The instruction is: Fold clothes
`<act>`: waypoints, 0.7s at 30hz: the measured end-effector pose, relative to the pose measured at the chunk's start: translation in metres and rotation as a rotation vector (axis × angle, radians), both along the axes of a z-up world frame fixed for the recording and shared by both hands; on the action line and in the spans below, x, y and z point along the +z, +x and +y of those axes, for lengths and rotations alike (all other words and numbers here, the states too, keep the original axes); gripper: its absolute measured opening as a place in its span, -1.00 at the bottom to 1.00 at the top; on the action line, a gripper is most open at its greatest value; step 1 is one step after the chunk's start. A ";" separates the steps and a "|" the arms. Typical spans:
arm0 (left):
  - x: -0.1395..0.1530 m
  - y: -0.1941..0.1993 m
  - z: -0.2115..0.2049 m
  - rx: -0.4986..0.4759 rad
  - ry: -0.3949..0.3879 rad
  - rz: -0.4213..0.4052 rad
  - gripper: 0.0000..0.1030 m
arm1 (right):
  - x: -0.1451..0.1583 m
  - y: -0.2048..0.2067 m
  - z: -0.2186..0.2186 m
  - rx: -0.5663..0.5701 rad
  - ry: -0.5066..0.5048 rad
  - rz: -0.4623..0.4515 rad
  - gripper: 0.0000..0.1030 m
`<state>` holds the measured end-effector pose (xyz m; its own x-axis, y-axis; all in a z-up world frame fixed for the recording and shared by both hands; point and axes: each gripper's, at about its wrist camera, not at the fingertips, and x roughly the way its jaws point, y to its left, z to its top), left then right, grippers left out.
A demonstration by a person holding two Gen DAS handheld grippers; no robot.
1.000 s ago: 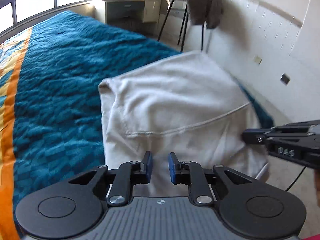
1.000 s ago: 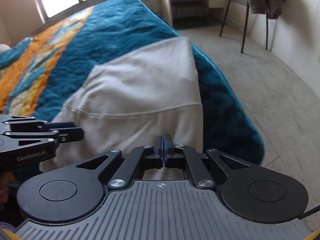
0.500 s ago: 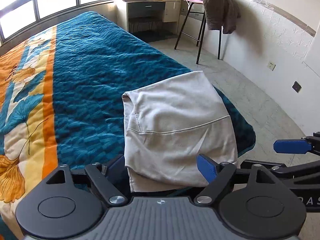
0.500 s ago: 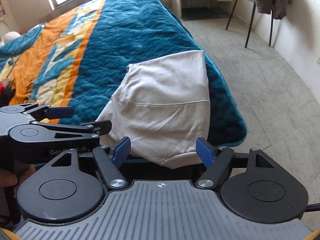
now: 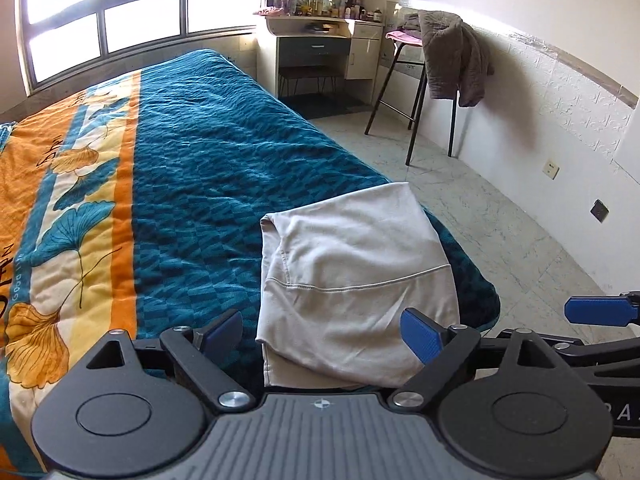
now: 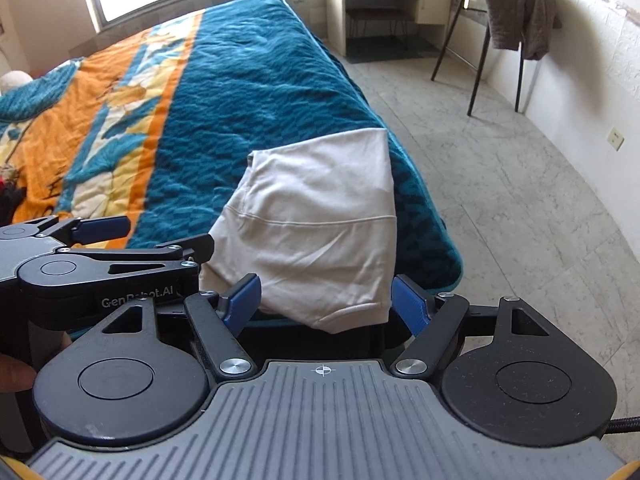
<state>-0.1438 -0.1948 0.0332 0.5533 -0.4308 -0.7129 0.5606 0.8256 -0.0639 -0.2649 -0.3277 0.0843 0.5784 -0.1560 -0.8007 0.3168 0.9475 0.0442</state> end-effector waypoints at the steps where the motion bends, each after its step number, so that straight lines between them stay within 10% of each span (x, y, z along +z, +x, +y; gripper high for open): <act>1: 0.000 0.000 -0.001 0.003 0.002 -0.001 0.69 | -0.001 0.000 0.000 -0.003 -0.001 -0.003 0.51; 21: -0.005 -0.004 -0.022 -0.020 0.029 -0.027 0.69 | -0.015 -0.009 -0.020 -0.067 0.023 -0.030 0.51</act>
<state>-0.1483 -0.2171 0.0279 0.5638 -0.4214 -0.7103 0.5783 0.8155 -0.0247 -0.2739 -0.3473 0.0695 0.5907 -0.1768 -0.7873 0.3779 0.9227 0.0763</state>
